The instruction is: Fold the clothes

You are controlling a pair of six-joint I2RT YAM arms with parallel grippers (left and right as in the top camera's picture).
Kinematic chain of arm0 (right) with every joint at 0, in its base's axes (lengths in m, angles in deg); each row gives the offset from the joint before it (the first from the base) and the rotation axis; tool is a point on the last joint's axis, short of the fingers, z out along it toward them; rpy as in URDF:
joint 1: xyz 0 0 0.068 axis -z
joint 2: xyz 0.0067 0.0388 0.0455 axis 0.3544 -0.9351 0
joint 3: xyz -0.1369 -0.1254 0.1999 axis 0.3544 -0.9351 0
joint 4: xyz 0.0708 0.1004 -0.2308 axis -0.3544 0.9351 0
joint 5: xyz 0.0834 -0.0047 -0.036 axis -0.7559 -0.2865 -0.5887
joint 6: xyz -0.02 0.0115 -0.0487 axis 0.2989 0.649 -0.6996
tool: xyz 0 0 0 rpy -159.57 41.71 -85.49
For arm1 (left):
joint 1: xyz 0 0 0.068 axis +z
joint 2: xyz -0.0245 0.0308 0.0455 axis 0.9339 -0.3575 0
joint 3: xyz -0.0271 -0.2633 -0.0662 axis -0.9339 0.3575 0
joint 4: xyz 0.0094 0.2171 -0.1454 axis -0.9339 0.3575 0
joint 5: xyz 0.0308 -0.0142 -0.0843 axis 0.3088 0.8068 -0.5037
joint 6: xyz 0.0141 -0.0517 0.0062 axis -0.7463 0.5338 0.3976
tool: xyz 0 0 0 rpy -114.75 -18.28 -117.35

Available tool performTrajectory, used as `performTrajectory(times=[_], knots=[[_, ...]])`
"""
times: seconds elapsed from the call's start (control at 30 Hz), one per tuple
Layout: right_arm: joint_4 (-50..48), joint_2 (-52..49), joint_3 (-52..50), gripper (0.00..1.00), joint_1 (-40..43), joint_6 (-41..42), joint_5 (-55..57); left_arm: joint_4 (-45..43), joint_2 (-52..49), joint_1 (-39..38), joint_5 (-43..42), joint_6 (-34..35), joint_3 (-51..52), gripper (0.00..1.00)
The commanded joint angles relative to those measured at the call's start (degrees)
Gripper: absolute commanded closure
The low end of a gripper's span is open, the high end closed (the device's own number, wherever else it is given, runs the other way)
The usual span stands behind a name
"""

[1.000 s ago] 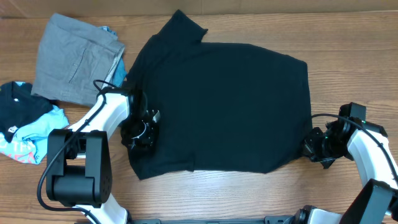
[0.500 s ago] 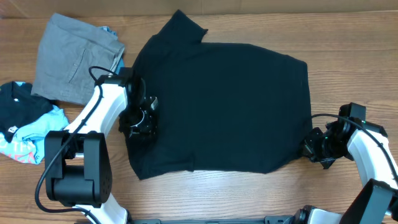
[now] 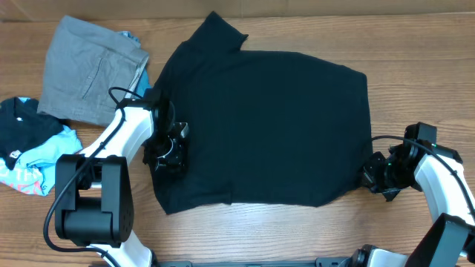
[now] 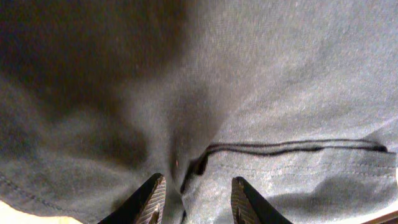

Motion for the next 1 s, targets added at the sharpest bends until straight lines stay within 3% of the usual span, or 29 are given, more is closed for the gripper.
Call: performTrajectory(times=[0.0, 0.23, 0.43, 0.53, 0.6, 0.77, 0.97], knots=[[-0.26, 0.81, 1.09, 0.96, -0.22, -0.46, -0.28, -0.37, -0.7, -0.02, -0.48, 0.5, 0.37, 0.64], [-0.28, 0.81, 1.09, 0.96, -0.22, -1.25, -0.31, -2.05, -0.74, -0.02, -0.52, -0.07, 1.86, 0.65], [-0.31, 0.81, 1.09, 0.96, -0.22, -1.25, -0.31, -2.29, -0.74, -0.02, -2.05, -0.13, 2.89, 0.82], [-0.28, 0.81, 1.09, 0.96, -0.22, -1.25, -0.31, -2.01, -0.72, -0.02, -3.89, -0.11, 2.84, 0.96], [-0.26, 0.81, 1.09, 0.96, -0.22, -1.25, -0.31, -1.42, -0.72, -0.02, -3.91, -0.09, 2.38, 0.96], [-0.28, 0.81, 1.09, 0.96, -0.22, -1.25, -0.31, 4.44, -0.5, 0.09, -3.85, -0.13, -2.75, 0.96], [3.04, 2.6, 5.55, 0.96, -0.22, -2.75, 0.15, 18.51, -0.5, 0.09, -2.56, -1.81, -15.91, 0.96]])
